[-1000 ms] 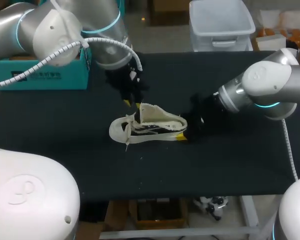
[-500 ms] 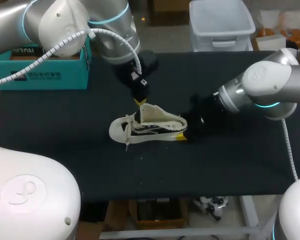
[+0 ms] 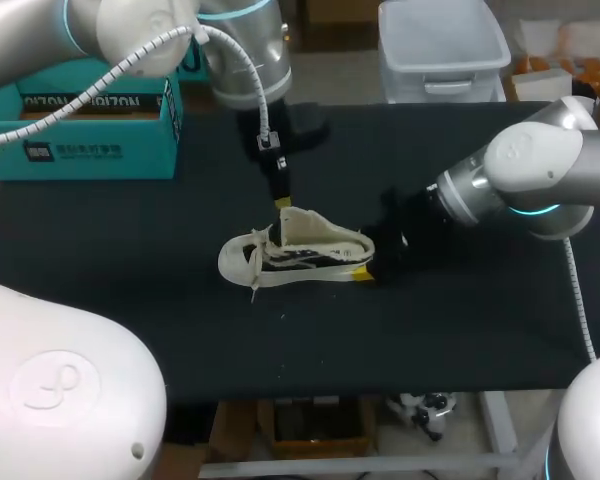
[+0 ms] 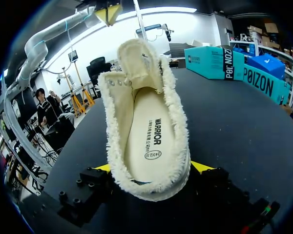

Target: Open the shoe tongue, take the insole out of the shoe, put the insole back into the shoe, and pack the shoe into the shoebox

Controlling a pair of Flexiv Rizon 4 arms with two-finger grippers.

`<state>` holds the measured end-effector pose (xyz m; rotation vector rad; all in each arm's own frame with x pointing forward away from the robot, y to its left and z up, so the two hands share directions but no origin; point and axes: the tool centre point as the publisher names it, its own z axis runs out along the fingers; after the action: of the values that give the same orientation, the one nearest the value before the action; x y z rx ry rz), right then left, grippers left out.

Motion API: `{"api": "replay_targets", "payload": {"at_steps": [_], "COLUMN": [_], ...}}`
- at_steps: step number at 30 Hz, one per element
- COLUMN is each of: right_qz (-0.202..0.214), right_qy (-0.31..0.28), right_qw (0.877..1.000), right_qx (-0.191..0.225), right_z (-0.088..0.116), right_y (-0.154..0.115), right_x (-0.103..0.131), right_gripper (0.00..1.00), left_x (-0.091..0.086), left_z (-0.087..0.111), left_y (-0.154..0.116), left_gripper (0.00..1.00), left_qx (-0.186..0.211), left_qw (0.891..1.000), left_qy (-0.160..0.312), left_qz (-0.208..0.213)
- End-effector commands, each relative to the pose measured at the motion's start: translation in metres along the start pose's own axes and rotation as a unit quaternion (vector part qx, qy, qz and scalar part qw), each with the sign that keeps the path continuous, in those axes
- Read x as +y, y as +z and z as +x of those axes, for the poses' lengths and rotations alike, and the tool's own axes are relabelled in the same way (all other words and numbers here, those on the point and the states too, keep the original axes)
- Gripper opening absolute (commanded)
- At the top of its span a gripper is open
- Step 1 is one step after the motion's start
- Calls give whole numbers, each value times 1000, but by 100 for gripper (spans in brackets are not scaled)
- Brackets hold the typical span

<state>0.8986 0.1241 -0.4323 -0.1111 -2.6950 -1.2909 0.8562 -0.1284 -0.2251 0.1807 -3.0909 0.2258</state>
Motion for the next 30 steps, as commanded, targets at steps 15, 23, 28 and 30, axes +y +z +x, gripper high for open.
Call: {"api": "replay_targets", "payload": {"at_steps": [15, 23, 28, 30], "right_qz": [-2, -2, -2, -2], "right_qy": [0, 0, 0, 0], "right_qw": [1000, 1000, 1000, 1000], "right_qx": [0, 0, 0, 0], "right_z": [-2, -2, -2, -2], "right_y": [10, 10, 10, 10], "right_x": [-8, -8, -8, -8], "right_gripper": [0, 0, 0, 0], "left_x": [-26, -16, -12, -11], "left_z": [-16, -8, -10, -14], "left_y": [63, 91, 106, 111], "left_gripper": [0, 0, 0, 0], "left_qx": [3, -17, -17, -20], "left_qw": [997, 992, 991, 991], "left_qy": [76, 121, 131, 130], "left_qz": [-21, -23, -26, -27]}}
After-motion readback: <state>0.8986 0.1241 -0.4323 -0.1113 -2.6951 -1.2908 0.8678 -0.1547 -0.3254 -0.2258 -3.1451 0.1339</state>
